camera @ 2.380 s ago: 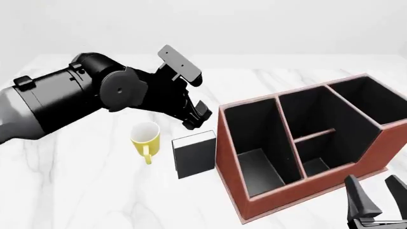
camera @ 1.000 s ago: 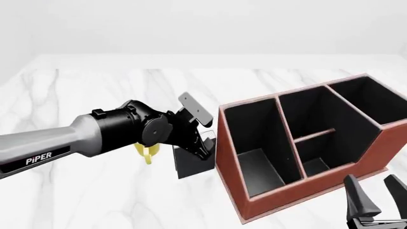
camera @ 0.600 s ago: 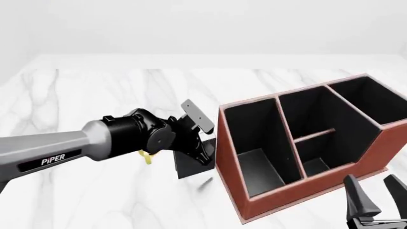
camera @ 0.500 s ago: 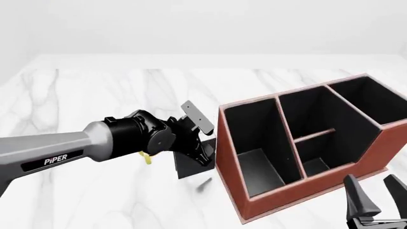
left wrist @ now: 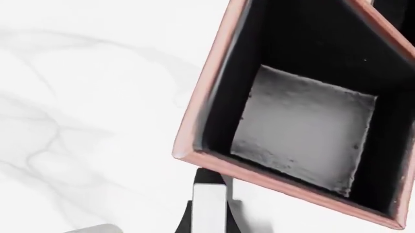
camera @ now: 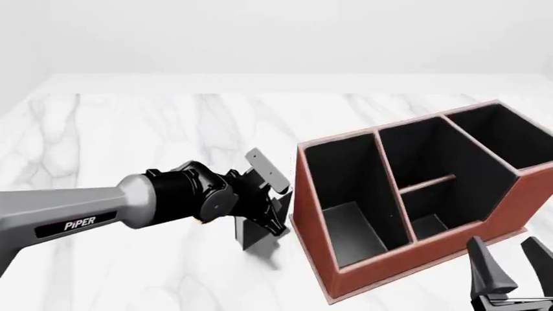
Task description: Pick up the book and place it in the back compartment of the caddy.
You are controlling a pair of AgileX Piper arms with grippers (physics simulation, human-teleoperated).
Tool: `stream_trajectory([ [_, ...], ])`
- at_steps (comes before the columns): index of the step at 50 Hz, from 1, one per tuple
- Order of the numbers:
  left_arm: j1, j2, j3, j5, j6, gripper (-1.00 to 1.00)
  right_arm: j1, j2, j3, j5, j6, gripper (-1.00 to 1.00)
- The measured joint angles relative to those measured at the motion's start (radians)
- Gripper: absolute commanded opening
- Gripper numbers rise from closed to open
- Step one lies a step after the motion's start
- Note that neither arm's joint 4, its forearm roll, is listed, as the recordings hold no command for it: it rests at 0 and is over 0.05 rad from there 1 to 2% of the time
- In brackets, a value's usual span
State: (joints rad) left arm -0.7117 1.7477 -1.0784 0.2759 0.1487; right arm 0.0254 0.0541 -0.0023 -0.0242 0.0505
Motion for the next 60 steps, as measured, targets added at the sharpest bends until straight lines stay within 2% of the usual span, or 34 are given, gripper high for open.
stream_trajectory([
  [15,-0.057,-0.091,0.056,0.068,-0.061,-1.00,0.001,-0.011,-0.001,0.010,-0.002,1.00],
  [24,-0.076,-0.179,-0.021,0.216,-0.054,-1.00,0.002,-0.019,0.000,0.016,-0.003,1.00],
  [33,-0.056,-0.226,-0.205,0.397,0.010,-1.00,0.002,-0.022,-0.001,0.019,-0.004,1.00],
  [46,-0.019,-0.201,-0.546,0.615,0.103,-1.00,0.004,-0.023,-0.001,0.020,-0.004,1.00],
  [52,-0.041,-0.165,-0.709,0.679,0.126,-1.00,0.004,-0.023,-0.001,0.019,-0.005,1.00],
  [60,-0.104,-0.104,-0.880,0.725,0.147,-1.00,0.004,-0.020,0.000,0.016,-0.005,1.00],
])
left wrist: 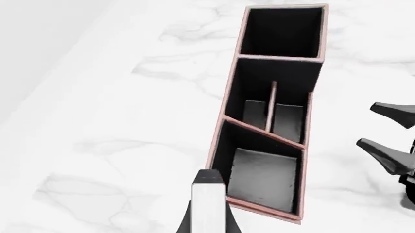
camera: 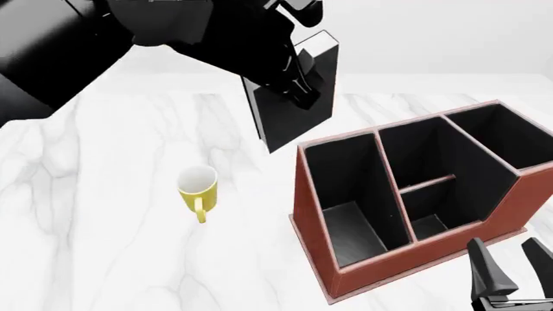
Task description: Pick up the book and place it in the back compartment of the caddy.
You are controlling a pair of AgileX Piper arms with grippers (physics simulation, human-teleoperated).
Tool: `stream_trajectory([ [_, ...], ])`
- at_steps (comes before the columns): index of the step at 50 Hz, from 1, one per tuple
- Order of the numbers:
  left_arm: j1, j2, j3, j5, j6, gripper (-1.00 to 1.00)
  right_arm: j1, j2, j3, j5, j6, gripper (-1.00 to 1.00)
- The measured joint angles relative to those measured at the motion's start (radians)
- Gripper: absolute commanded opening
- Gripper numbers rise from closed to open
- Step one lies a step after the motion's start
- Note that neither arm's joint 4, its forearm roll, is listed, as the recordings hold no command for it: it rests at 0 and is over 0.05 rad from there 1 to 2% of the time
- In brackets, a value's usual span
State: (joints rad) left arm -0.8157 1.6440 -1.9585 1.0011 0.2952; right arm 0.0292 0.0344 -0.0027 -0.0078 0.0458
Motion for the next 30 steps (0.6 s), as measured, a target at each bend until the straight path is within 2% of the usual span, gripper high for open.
stream_trajectory([
  [16,-0.138,0.222,-0.331,0.030,-0.002,-1.00,0.001,-0.002,0.001,0.001,-0.002,1.00],
  [30,-0.232,0.400,-0.449,-0.072,-0.063,-1.00,0.001,-0.001,0.001,0.000,0.000,1.00],
])
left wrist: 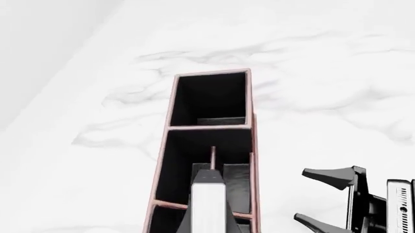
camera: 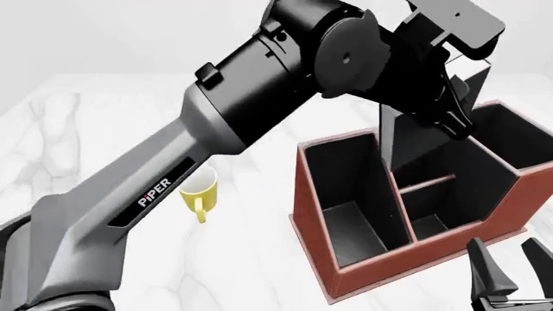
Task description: Pick up the book and place it in the back compartment of the caddy.
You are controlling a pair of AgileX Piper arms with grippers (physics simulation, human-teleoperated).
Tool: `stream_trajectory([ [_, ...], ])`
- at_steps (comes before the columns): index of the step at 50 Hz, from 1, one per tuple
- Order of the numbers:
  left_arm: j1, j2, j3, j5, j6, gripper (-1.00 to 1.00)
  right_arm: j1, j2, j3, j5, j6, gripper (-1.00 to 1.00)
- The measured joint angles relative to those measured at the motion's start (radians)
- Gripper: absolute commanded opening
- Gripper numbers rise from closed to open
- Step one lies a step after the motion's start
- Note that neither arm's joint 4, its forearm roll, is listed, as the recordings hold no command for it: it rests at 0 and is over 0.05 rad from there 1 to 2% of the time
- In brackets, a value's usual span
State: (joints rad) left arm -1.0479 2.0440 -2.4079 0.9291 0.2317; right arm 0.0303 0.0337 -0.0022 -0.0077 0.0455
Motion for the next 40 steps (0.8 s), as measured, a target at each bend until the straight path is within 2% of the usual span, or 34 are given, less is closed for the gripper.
stream_trajectory([
  [21,-0.078,0.254,-0.235,-0.002,-0.033,-1.00,0.000,0.012,0.000,-0.010,0.003,1.00],
  [31,-0.089,0.371,-0.335,0.022,-0.015,-1.00,0.001,0.025,0.001,-0.021,0.009,1.00],
  [40,-0.074,0.448,-0.380,0.025,0.012,-1.00,0.002,0.030,0.001,-0.024,0.013,1.00],
])
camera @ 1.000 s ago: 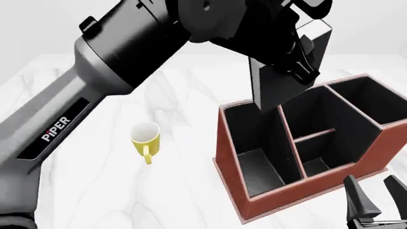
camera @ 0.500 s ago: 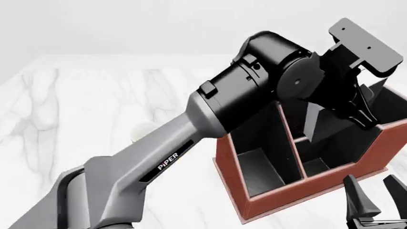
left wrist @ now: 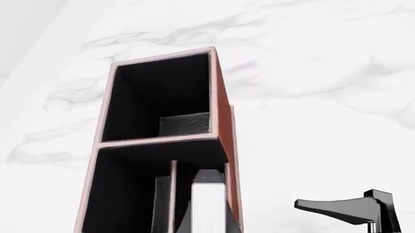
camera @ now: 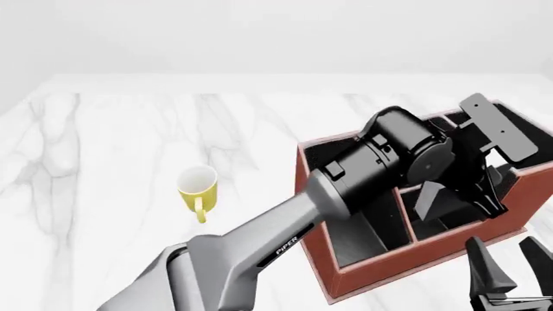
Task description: Pick up the book and place it in the back compartment of the caddy.
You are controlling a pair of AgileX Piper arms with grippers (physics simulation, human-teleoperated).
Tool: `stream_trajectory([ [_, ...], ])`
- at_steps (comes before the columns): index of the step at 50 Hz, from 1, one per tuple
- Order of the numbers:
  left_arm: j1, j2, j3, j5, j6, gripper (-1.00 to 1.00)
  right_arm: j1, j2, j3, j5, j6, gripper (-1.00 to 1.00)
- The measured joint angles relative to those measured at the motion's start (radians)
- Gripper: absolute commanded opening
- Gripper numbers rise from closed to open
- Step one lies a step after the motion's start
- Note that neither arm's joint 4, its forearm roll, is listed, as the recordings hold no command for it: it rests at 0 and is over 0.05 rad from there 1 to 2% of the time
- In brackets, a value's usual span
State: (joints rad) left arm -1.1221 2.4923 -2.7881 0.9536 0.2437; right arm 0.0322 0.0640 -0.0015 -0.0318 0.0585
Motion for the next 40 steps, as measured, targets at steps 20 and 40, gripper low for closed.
stream_trajectory([
  [20,0.018,0.089,-0.026,-0.052,0.006,-1.00,0.000,0.003,0.000,0.001,0.009,1.00],
  [40,0.038,0.138,-0.027,-0.121,0.006,1.00,0.002,0.002,0.000,0.005,0.014,1.00],
])
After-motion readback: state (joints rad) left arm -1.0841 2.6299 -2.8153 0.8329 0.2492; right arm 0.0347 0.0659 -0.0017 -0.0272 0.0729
